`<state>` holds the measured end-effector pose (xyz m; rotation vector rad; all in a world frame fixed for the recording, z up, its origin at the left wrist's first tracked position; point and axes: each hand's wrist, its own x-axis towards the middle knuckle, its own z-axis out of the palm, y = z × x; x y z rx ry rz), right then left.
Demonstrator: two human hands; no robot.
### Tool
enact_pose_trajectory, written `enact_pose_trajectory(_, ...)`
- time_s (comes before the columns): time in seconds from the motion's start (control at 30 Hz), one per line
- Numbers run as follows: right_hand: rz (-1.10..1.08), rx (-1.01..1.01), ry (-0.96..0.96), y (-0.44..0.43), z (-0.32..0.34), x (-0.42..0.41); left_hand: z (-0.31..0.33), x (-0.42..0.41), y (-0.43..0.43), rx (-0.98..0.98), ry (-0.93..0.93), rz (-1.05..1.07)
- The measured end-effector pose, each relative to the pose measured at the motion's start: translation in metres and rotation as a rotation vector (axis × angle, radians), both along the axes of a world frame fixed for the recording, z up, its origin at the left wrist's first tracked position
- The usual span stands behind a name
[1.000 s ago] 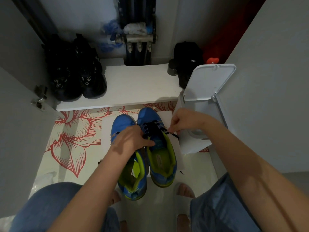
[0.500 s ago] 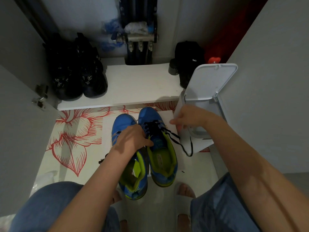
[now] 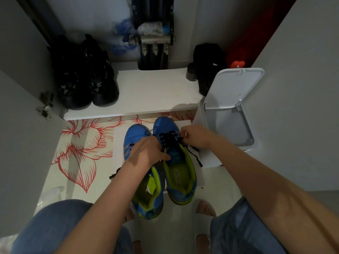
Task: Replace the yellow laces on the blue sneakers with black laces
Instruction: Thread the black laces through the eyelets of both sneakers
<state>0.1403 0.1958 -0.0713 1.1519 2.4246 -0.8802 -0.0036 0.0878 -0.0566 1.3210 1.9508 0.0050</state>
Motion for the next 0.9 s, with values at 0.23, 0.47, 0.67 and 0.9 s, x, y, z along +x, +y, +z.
enact_pose_trajectory(0.23,-0.151,-0.123,0.217,0.006,0.018,-0.004,-0.002,-0.002,0.0,0.102,0.049,0.121)
enact_pose_trajectory(0.47,-0.231,-0.212,0.254,0.012,0.023,-0.001,0.001,-0.004,0.008,0.048,0.006,0.09)
enact_pose_trajectory(0.67,-0.217,-0.215,0.272,0.009,0.027,-0.002,0.004,-0.002,0.003,0.166,0.003,0.114)
enact_pose_trajectory(0.9,-0.149,-0.162,0.208,0.009,0.021,-0.002,0.005,0.004,0.003,0.179,0.082,0.018)
